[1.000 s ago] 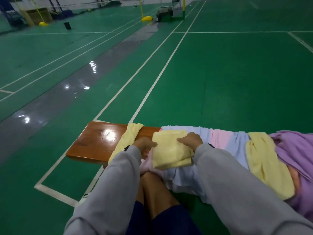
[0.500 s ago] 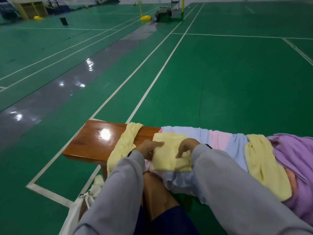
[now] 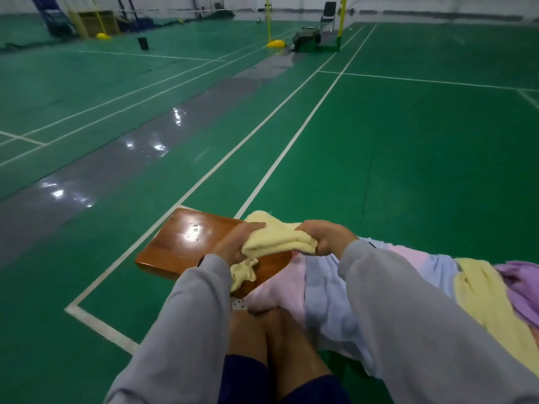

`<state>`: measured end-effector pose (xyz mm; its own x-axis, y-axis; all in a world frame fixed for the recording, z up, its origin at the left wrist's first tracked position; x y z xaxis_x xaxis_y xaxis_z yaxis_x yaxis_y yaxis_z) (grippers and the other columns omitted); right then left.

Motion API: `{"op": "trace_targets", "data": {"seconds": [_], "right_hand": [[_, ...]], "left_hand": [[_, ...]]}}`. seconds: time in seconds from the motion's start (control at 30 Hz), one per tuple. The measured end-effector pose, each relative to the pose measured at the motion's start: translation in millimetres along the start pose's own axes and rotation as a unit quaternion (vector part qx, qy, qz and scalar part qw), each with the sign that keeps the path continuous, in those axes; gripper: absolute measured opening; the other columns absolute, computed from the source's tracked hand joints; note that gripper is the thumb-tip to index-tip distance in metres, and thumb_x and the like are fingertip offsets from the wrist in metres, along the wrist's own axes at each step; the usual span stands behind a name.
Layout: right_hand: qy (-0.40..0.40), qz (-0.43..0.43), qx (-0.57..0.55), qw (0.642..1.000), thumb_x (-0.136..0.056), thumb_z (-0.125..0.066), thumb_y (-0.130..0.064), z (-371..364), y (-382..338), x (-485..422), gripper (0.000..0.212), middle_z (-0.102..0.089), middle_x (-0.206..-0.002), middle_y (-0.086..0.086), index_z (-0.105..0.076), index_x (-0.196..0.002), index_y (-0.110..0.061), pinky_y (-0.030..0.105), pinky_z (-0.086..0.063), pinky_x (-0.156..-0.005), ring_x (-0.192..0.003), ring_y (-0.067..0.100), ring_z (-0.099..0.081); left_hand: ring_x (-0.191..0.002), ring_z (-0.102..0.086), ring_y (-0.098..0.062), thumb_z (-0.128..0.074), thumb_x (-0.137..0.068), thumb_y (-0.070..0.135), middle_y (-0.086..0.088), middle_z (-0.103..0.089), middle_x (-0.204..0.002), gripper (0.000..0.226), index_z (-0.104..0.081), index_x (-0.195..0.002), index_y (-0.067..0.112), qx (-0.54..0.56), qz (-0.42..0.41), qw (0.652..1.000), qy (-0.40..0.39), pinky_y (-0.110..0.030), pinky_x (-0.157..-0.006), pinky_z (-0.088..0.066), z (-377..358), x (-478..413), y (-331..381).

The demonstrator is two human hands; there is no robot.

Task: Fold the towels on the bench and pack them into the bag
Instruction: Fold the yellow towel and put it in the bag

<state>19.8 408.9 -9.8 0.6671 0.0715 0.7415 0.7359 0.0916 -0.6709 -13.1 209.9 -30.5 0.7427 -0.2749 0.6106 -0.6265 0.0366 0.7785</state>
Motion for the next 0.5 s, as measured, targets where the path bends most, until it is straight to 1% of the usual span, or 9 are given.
{"op": "trace_targets", "data": {"seconds": [0.07,0.13,0.2,0.27,0.3,0.37,0.4,0.47,0.5], "right_hand": [[-0.045,-0.014,0.016,0.999,-0.098,-0.047,0.0,-32,-6,-9,0.017,-0.068,-0.071,0.014,-0.061,-0.088,0.001,0.032,-0.059,-0.057,-0.063,0.024,-0.067],[-0.079,-0.036,0.008,0.996,-0.099,-0.049,-0.002,-61,-15,-20,0.02,-0.069,-0.074,0.015,-0.065,-0.086,0.002,0.036,-0.061,-0.057,-0.064,0.026,-0.069],[-0.079,-0.029,0.021,0.996,-0.101,-0.049,-0.003,-87,-33,-30,0.022,-0.066,-0.069,0.013,-0.063,-0.084,0.001,0.03,-0.057,-0.046,-0.057,0.024,-0.066],[-0.071,0.011,-0.001,0.997,-0.102,-0.051,-0.006,-115,-55,-40,0.012,-0.065,-0.076,0.012,-0.061,-0.1,0.0,0.029,-0.056,-0.046,-0.063,0.023,-0.064],[-0.055,0.033,-0.038,0.997,-0.101,-0.055,-0.009,-126,-64,-47,0.013,-0.066,-0.082,0.012,-0.059,-0.112,-0.002,0.031,-0.057,-0.048,-0.068,0.024,-0.065],[-0.016,0.071,-0.09,0.993,-0.1,-0.062,-0.017,-144,-69,-60,0.029,-0.066,-0.097,0.015,-0.051,-0.126,-0.006,0.038,-0.059,-0.051,-0.076,0.029,-0.068],[-0.008,0.068,-0.071,0.995,-0.1,-0.063,-0.02,-153,-64,-66,0.034,-0.064,-0.104,0.018,-0.048,-0.127,-0.006,0.041,-0.06,-0.053,-0.079,0.033,-0.07],[-0.011,0.025,0.044,0.999,-0.101,-0.062,-0.022,-167,-39,-78,0.035,-0.065,-0.108,0.024,-0.047,-0.125,-0.002,0.043,-0.063,-0.059,-0.077,0.038,-0.074],[0.005,0.012,0.108,0.994,-0.1,-0.06,-0.02,-169,-25,-84,0.031,-0.068,-0.102,0.025,-0.051,-0.121,0.002,0.043,-0.064,-0.062,-0.074,0.037,-0.075]], "left_hand": [[-0.089,-0.07,-0.036,-0.067,-0.094,0.02,-0.025,-0.071,-0.107,0.042,-0.055,-0.129,0.0,-0.007,0.0,1.0,-0.006,-0.044,-0.08,-0.057,30,4,-1],[-0.094,-0.069,-0.037,-0.069,-0.091,0.015,-0.028,-0.069,-0.115,0.043,-0.057,-0.13,0.0,-0.003,-0.017,1.0,0.012,-0.045,-0.083,-0.057,63,9,3],[-0.102,-0.067,-0.039,-0.079,-0.082,0.018,-0.028,-0.067,-0.122,0.054,-0.057,-0.13,0.005,0.013,-0.055,0.998,0.038,-0.049,-0.089,-0.055,98,10,15],[-0.108,-0.067,-0.043,-0.089,-0.07,0.025,-0.028,-0.066,-0.125,0.073,-0.056,-0.134,0.01,0.032,-0.089,0.994,0.06,-0.055,-0.092,-0.055,133,4,29],[-0.11,-0.067,-0.044,-0.091,-0.068,0.026,-0.028,-0.066,-0.125,0.076,-0.057,-0.135,0.011,0.034,-0.106,0.991,0.07,-0.059,-0.093,-0.055,150,2,36],[-0.108,-0.068,-0.043,-0.086,-0.076,0.022,-0.025,-0.068,-0.123,0.066,-0.057,-0.134,0.009,0.005,-0.126,0.986,0.11,-0.059,-0.089,-0.057,177,-1,44],[-0.103,-0.069,-0.041,-0.082,-0.083,0.019,-0.023,-0.069,-0.12,0.057,-0.057,-0.131,0.005,-0.017,-0.12,0.982,0.148,-0.052,-0.081,-0.061,191,-7,42],[-0.094,-0.065,-0.033,-0.077,-0.089,0.017,-0.018,-0.066,-0.117,0.042,-0.055,-0.122,0.003,-0.123,-0.072,0.962,0.232,-0.039,-0.066,-0.057,219,-19,27],[-0.094,-0.064,-0.03,-0.077,-0.089,0.02,-0.016,-0.064,-0.119,0.044,-0.054,-0.122,0.004,-0.195,-0.047,0.946,0.256,-0.036,-0.068,-0.055,232,-26,18]]}}
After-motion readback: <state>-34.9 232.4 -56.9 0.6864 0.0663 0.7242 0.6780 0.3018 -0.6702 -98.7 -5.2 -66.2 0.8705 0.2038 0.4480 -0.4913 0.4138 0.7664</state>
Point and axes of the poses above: each hand's wrist, its own x-axis away from the middle knuckle, its own z-axis out of the back of the hand, y = z × x, the point moved 4 cm from there along -x, towards the middle knuckle
